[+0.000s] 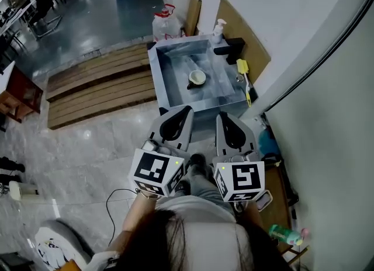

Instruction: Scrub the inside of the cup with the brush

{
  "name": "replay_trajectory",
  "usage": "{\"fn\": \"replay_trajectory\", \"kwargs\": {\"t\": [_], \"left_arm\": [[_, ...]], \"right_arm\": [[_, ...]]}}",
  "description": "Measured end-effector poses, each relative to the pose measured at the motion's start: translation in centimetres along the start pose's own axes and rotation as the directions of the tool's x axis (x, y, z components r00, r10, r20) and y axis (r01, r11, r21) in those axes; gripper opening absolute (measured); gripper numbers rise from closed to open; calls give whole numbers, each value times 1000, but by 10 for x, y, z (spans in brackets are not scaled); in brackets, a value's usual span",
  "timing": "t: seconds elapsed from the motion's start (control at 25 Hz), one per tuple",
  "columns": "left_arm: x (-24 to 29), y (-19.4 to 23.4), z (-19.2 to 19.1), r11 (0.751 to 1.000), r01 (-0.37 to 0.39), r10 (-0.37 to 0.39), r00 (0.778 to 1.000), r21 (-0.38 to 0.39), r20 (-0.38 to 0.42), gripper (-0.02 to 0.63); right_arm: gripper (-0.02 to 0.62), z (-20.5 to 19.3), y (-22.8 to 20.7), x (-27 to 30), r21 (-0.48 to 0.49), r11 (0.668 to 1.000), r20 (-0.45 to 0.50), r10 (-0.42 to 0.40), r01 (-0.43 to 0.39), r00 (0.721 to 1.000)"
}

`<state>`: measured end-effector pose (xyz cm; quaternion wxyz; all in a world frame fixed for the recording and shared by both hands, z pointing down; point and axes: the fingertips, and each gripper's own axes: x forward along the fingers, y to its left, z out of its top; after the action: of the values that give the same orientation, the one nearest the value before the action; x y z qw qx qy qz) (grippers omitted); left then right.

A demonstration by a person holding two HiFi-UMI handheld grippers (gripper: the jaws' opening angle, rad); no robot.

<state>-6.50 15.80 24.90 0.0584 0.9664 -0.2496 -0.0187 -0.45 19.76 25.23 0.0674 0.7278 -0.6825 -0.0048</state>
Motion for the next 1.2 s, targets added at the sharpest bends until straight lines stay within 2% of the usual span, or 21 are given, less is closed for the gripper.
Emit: {"fn": "replay_trajectory", "kwargs": {"t": [0.16, 0.4, 0.6, 1.2], "left_arm": [[20, 8, -5, 1000, 9, -9, 1000, 0, -9, 8], [56, 23, -11, 999, 17, -18, 1000, -41, -24, 8], [85, 37, -18, 999, 13, -14, 999, -37, -38, 8], [163, 71, -52, 998, 15, -23, 992, -61, -125, 9]], "right_arm": [[18, -6, -14, 17, 7, 1000, -14, -7, 7, 1000], [18, -13, -41, 47, 15, 1000, -31, -16, 17, 999], [18, -23, -62, 74, 18, 1000, -57, -18, 19, 998], [20, -51, -125, 134, 22, 999, -157, -23, 27, 987]]}}
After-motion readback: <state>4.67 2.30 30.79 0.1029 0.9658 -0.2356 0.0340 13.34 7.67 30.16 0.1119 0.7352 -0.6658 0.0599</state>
